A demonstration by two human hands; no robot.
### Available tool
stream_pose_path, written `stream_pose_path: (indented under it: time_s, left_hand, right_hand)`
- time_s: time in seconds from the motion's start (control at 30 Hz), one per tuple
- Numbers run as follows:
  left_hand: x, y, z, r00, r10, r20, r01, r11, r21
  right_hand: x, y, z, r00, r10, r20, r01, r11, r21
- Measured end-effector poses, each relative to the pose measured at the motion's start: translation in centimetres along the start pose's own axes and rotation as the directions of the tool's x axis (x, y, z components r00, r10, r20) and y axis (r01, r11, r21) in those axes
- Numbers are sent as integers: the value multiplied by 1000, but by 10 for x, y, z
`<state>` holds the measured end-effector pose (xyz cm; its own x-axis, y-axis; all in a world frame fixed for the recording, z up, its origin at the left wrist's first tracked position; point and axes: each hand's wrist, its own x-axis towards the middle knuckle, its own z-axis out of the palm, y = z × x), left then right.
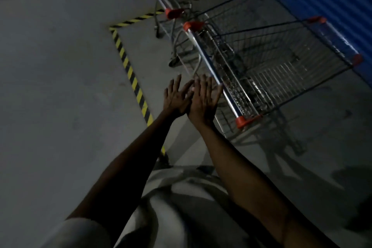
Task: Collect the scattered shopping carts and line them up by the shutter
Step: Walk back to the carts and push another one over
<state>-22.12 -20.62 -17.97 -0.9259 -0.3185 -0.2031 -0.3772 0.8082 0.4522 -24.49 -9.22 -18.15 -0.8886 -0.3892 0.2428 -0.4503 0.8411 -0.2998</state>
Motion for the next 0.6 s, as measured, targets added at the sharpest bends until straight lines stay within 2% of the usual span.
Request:
stream_pose_path:
  time_s: [0.07, 0.1, 0.17, 0.2, 0.27, 0.37, 0.43, 0.6]
  left_hand:
    - [-42, -37, 14, 992, -121, 33, 122, 992, -43]
    - [-67, -54, 20, 977, -210, 48, 213, 973, -90]
    - [-118, -87, 31, 925, -371, 81, 380, 909, -172]
    - [-144, -101, 36, 897, -431, 99, 442, 874, -202]
    - [-192, -129, 46, 841, -530, 109, 537, 793, -287]
    - [-256, -157, 49, 752, -652, 91, 614, 644, -457]
    - [-295, -172, 43, 686, -726, 49, 619, 546, -564]
    - [-383, -222, 41, 478, -874, 89, 626, 268, -733]
  right_hand:
    - [-41, -15, 7, 984, -42, 174, 22, 993, 117]
    - [-62, -22, 11, 947, -79, 312, 36, 990, 139]
    - [-95, -32, 17, 805, -213, 554, 164, 977, 137]
    - [-106, -35, 19, 736, -279, 617, 249, 959, 137]
    - [-118, -46, 25, 639, -334, 693, 327, 933, 148]
    - [-140, -77, 37, 592, -314, 742, 300, 941, 159]
    - [-163, -105, 49, 557, -341, 757, 338, 926, 168]
    - [-226, -191, 72, 356, -458, 815, 515, 823, 237]
